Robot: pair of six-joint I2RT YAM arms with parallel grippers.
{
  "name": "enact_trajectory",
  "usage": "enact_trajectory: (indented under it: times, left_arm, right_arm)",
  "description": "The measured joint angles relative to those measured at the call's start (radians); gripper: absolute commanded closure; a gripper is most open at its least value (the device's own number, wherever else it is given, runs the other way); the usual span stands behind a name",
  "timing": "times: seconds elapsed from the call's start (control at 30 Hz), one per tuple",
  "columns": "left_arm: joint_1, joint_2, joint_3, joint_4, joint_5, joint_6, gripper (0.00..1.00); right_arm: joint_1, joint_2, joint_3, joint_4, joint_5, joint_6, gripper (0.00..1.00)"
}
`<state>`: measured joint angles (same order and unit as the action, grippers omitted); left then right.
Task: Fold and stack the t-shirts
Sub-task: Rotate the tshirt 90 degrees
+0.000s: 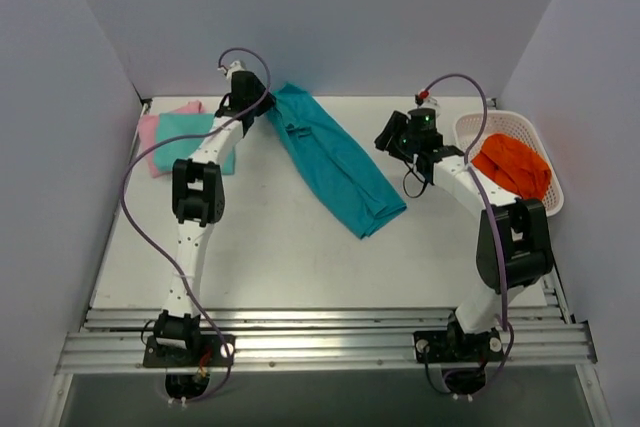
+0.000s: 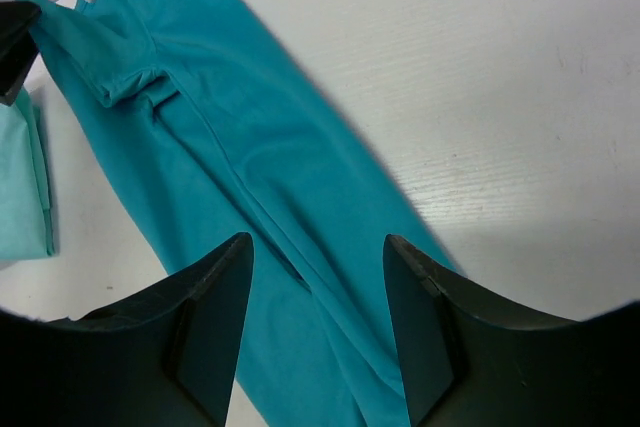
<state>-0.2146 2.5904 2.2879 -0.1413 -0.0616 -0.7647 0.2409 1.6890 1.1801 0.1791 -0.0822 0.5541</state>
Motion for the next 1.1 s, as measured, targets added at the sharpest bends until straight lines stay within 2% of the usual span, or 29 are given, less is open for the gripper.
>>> enact_trajectory:
  times: [0.07, 0.1, 0.17, 0.23, 0.37, 0.5, 0.6, 0.7, 0.77, 0.97, 1.1]
  left_arm:
    - [0.008, 0.108, 0.19, -0.069, 0.056, 0.032, 0.17]
    - [0.01, 0.121, 0.217, -0.1, 0.071, 0.045, 0.06]
    - [0.011, 0.098, 0.182, -0.124, 0.09, 0.055, 0.06]
    - [0.011, -0.009, -0.013, -0.079, 0.093, 0.069, 0.06]
    - [0.011, -0.346, -0.471, -0.023, 0.051, 0.078, 0.06]
    - [0.01, -0.673, -0.705, 0.006, -0.018, 0.064, 0.06]
    - [-0.024, -0.952, -0.912, 0.085, -0.084, 0.034, 0.06]
    - [-0.142, -1.144, -1.118, 0.173, -0.172, -0.023, 0.06]
    - [-0.261, -1.205, -1.258, 0.214, -0.211, -0.082, 0.06]
    - [-0.584, -1.188, -1.622, 0.274, -0.316, -0.32, 0.02]
    - [-0.762, -1.161, -1.699, 0.343, -0.431, -0.451, 0.01]
  right_arm:
    - [-0.002, -0.006, -0.008, 0.003, -0.003, 0.002, 0.49]
    - [-0.004, -0.01, -0.014, 0.004, -0.005, 0.002, 0.49]
    - [-0.005, -0.02, -0.024, 0.005, -0.005, 0.002, 0.49]
    - [-0.006, -0.029, -0.03, 0.006, -0.005, 0.003, 0.49]
    - [-0.006, -0.035, -0.04, 0.019, -0.005, 0.006, 0.49]
    - [-0.006, -0.044, -0.071, 0.032, 0.007, 0.018, 0.5]
    - [-0.006, -0.055, -0.114, 0.046, 0.024, 0.026, 0.5]
    - [-0.006, -0.07, -0.164, 0.049, 0.051, 0.042, 0.5]
    - [-0.006, -0.089, -0.207, 0.055, 0.073, 0.058, 0.5]
    - [-0.006, -0.202, -0.377, 0.096, 0.095, 0.117, 0.51]
    - [-0.005, -0.301, -0.459, 0.11, 0.111, 0.143, 0.51]
